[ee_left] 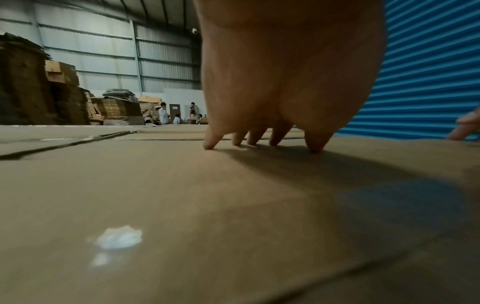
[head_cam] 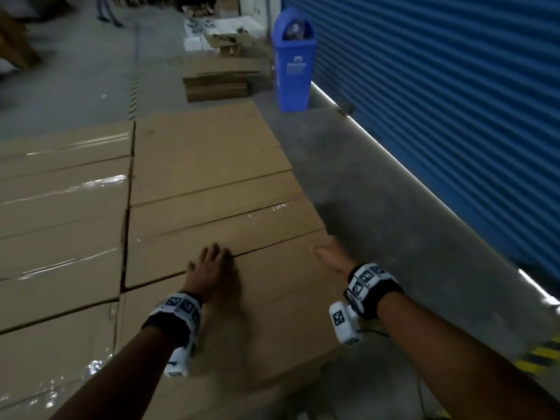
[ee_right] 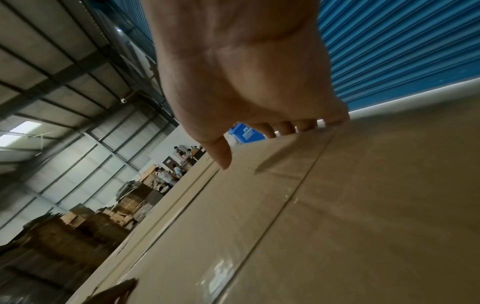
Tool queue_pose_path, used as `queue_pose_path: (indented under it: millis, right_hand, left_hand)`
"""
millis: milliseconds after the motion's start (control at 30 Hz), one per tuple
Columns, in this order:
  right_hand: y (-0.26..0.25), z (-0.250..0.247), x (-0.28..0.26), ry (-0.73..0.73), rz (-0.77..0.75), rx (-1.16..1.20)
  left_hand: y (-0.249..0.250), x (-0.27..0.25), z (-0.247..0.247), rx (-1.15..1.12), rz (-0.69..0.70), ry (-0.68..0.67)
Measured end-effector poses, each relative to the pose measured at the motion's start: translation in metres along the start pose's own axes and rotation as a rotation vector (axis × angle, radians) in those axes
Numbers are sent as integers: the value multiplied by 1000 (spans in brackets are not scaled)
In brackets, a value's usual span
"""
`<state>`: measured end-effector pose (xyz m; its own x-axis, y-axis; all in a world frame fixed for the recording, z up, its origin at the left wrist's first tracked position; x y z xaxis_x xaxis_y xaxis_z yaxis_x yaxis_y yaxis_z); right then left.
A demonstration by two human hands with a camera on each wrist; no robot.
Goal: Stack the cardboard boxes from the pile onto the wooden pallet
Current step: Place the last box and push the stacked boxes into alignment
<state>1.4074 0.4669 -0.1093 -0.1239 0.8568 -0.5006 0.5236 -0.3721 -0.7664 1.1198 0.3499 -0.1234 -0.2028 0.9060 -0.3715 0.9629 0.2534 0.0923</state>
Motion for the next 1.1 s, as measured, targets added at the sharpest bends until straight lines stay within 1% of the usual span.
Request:
queue_pose_path:
  millis: [133, 200, 333, 400, 533, 700, 767, 933, 1033, 1100]
  right_hand:
    - [16, -14, 12, -119, -22, 104]
    - [16, -23, 16, -183, 2, 196]
    - [5, -45, 45, -229, 16, 327]
    - [-4, -45, 66, -283, 13, 326]
    - [-16, -34, 100, -409, 34, 280]
    - [-13, -14, 114, -495, 61, 208]
    - [-11, -5, 108, -531, 46, 169]
    - [-8, 6, 104, -567, -58, 109]
    - [-12, -1, 100, -569, -82, 54]
    - [-12, -5, 98, -598, -79, 8]
  left_hand:
    - [20, -3, -2, -38, -36, 36]
    - [47, -10, -1, -75, -40, 18]
    - [113, -9, -7, -126, -59, 70]
    - [140, 0, -3, -147, -119, 82]
    - [175, 14, 4, -198, -344, 88]
    - [182, 18, 14, -250, -582, 41]
    - [180, 12, 22, -249, -641, 23]
    - [182, 6, 29, -241, -629, 16]
    - [181, 3, 29, -280, -614, 22]
    - [182, 3, 28, -294, -604, 29]
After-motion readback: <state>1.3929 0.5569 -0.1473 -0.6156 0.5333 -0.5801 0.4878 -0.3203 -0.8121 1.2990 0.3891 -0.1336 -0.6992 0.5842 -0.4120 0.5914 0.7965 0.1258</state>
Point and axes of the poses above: each hand's wrist, its own x-axis towards the middle knuckle, its own z-axis out of the palm, y = z × x, the point moved 8 cm from there along x, towards the middle knuckle, and after that the axes turned 9 degrees about x, right-handed, at the moved point
